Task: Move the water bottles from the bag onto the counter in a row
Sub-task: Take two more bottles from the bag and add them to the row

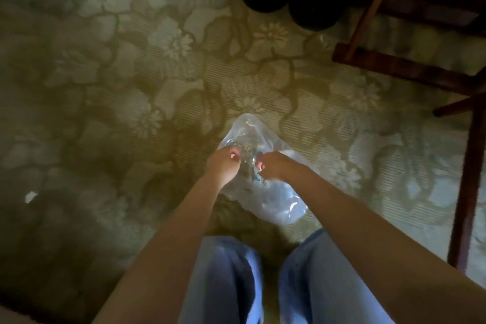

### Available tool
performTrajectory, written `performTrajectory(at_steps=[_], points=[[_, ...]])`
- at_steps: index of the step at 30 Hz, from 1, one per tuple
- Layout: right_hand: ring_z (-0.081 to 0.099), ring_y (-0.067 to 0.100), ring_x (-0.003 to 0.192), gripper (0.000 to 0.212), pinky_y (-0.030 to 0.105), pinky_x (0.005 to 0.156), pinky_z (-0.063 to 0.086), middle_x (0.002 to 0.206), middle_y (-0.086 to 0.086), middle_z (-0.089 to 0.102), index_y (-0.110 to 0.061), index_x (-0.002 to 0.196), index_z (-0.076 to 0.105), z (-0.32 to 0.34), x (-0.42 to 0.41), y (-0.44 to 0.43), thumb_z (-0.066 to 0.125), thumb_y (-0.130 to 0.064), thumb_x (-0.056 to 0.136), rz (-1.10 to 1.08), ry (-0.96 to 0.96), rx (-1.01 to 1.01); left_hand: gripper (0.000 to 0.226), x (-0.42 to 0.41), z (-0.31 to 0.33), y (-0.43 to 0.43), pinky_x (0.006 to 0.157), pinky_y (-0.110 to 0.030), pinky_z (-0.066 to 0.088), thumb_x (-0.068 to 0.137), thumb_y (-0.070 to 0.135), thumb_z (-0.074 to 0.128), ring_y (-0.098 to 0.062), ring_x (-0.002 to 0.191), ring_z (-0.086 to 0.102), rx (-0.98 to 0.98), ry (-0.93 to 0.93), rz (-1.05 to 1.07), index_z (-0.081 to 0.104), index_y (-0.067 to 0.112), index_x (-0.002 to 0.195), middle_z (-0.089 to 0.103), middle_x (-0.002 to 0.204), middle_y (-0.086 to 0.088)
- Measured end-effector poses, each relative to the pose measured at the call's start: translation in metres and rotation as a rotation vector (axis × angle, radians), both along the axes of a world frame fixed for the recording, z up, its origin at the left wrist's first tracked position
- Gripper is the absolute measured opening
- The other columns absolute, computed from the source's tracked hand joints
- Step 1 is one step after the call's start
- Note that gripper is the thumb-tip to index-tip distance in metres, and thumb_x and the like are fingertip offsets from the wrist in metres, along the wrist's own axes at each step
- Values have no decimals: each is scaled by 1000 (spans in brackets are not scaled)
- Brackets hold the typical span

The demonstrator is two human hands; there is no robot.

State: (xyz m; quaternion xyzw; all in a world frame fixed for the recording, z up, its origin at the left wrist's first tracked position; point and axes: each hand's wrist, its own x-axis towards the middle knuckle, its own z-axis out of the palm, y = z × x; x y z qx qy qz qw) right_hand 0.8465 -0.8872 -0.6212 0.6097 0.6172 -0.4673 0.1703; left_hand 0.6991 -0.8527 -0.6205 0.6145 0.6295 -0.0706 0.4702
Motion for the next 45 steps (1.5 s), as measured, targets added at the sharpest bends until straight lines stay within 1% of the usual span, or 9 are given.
performTrajectory(at_steps=[8, 17, 22, 26, 32, 35, 38, 41, 45], points=[[53, 27, 118, 41, 33, 95, 44, 131, 10, 54, -11, 128, 52, -172, -4, 17, 58, -20, 88, 136, -153, 183, 25, 1, -136, 21, 77, -34, 50, 96, 19, 46, -31, 94, 65, 104, -65, 2, 63, 8, 109, 67, 104, -15], [47, 25, 126, 72, 35, 103, 39, 144, 4, 45, -26, 145, 35, -210, 43, 17, 65, -46, 83, 55, -104, 24, 21, 6, -145, 32, 54, -24, 44, 95, 27, 49, -14, 64, 64, -11, -107, -78, 57, 11, 106, 62, 82, 0], [55, 23, 113, 58, 28, 86, 42, 134, 3, 53, -20, 133, 46, -212, 20, 18, 62, -47, 85, 78, -12, 15, 30, 6, -151, 33, 57, -26, 50, 93, 23, 54, -13, 54, 63, -92, -69, -173, 51, 9, 120, 56, 100, -1], [56, 24, 104, 33, 28, 74, 36, 117, 4, 61, -19, 110, 56, -198, 2, 15, 55, -44, 88, 262, -70, 160, 39, -7, -143, 38, 69, -36, 56, 84, 29, 69, -18, 81, 66, -265, -19, -227, 52, 12, 116, 61, 106, -6], [59, 24, 89, 22, 28, 67, 33, 88, 2, 65, -29, 95, 61, -117, 12, 37, 52, -47, 86, -59, -16, 601, 98, -26, -126, 48, 94, -36, 45, 68, 48, 78, -16, 128, 40, -330, -208, -204, 23, 29, 147, 31, 151, 5], [58, 24, 77, 18, 29, 65, 37, 75, 2, 64, -25, 80, 61, -83, 14, 47, 56, -42, 83, -399, 118, 822, 111, -19, -118, 46, 97, -31, 41, 54, 51, 85, -9, 123, 44, -198, -318, -176, 25, 30, 145, 44, 138, 12], [53, 16, 64, 18, 33, 64, 40, 59, -5, 56, -20, 67, 60, -67, 4, 59, 62, -35, 76, -812, 434, 800, 72, -9, -109, 46, 67, -16, 44, 45, 49, 87, 1, 86, 61, 188, -370, -4, 56, 31, 107, 60, 93, 24], [54, 12, 61, 22, 32, 59, 43, 65, -5, 59, -19, 76, 59, -74, -16, 57, 65, -40, 78, -1167, 706, 722, 54, -11, -102, 49, 65, -25, 50, 40, 54, 78, -5, 77, 63, 362, -296, 31, 54, 34, 85, 64, 82, 16], [53, 9, 55, 25, 27, 51, 46, 70, -2, 58, -13, 102, 56, -110, -33, 48, 49, -36, 95, -1008, 654, 674, 35, -24, -110, 53, 60, -22, 50, 54, 37, 82, -7, 74, 65, 314, -312, 277, 63, 27, 82, 67, 76, 12]])
